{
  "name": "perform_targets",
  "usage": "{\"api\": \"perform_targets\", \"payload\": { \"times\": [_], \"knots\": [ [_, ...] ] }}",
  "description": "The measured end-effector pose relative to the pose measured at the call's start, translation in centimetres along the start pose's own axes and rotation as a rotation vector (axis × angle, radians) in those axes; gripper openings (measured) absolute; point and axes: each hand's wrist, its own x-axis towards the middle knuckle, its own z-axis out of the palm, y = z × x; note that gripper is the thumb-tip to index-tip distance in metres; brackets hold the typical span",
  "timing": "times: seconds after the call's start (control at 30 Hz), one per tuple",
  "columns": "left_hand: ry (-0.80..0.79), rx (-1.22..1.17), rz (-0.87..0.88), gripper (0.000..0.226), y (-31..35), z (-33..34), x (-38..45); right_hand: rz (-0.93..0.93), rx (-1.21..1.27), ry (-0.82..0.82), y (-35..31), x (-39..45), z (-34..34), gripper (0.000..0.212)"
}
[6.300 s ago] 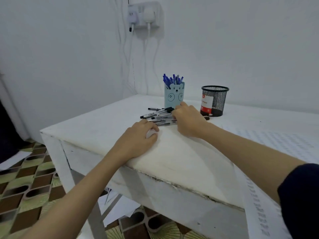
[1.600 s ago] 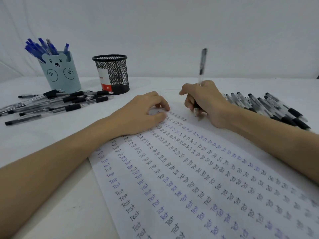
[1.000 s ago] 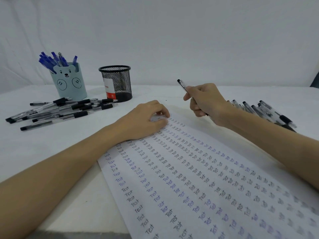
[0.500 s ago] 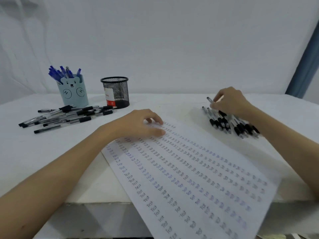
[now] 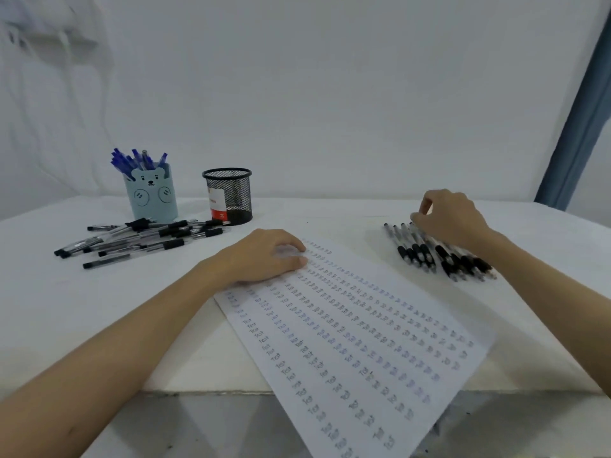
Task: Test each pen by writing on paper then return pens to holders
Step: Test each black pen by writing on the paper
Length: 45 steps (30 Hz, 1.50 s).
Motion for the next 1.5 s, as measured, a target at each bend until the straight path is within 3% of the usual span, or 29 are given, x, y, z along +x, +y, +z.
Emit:
{"api": "perform_targets", "payload": {
  "times": [0.2,0.37,0.57,0.7,0.9,1.03,1.3,1.43,1.5],
  "knots": [
    [0.104,-0.031,-0.079,0.024,-3.1,-3.0,-4.3,-0.341,0.130,-0.076,-9.9,1.4,-1.0,0.015],
    [0.206,-0.035,-0.152,0.015,-7.4,-5.3,-10.3,-0.624,0.197,-0.251,-20.3,-0.3,3.4,0.011],
    [0.359,0.002,-0.232,0.011,-11.5,-7.3,-15.9,-0.901,0.031,-0.392,-28.7,-3.4,10.3,0.038],
    [0.380,0.003,-0.228,0.019,-12.8,-7.0,-17.0,-0.953,-0.048,-0.328,-30.6,-4.4,13.2,0.042],
    [0.372,0.066,-0.207,0.041,-13.0,-6.8,-16.9,-1.075,-0.057,-0.087,-30.6,-4.9,14.4,0.022],
    [0.373,0.081,-0.196,0.043,-13.1,-6.8,-16.8,-1.056,0.055,-0.109,-30.7,-5.6,14.3,0.010],
    [0.359,0.085,-0.212,0.041,-12.9,-6.9,-17.1,-0.961,0.050,-0.221,-31.0,-5.2,14.4,0.016],
    [0.352,0.098,-0.217,0.026,-12.6,-6.9,-16.5,-0.785,0.153,-0.256,-29.7,-3.4,11.6,0.012],
    [0.330,0.104,-0.187,0.028,-11.9,-6.7,-15.4,-0.649,0.266,-0.282,-28.0,-2.0,9.3,0.012]
  ]
}}
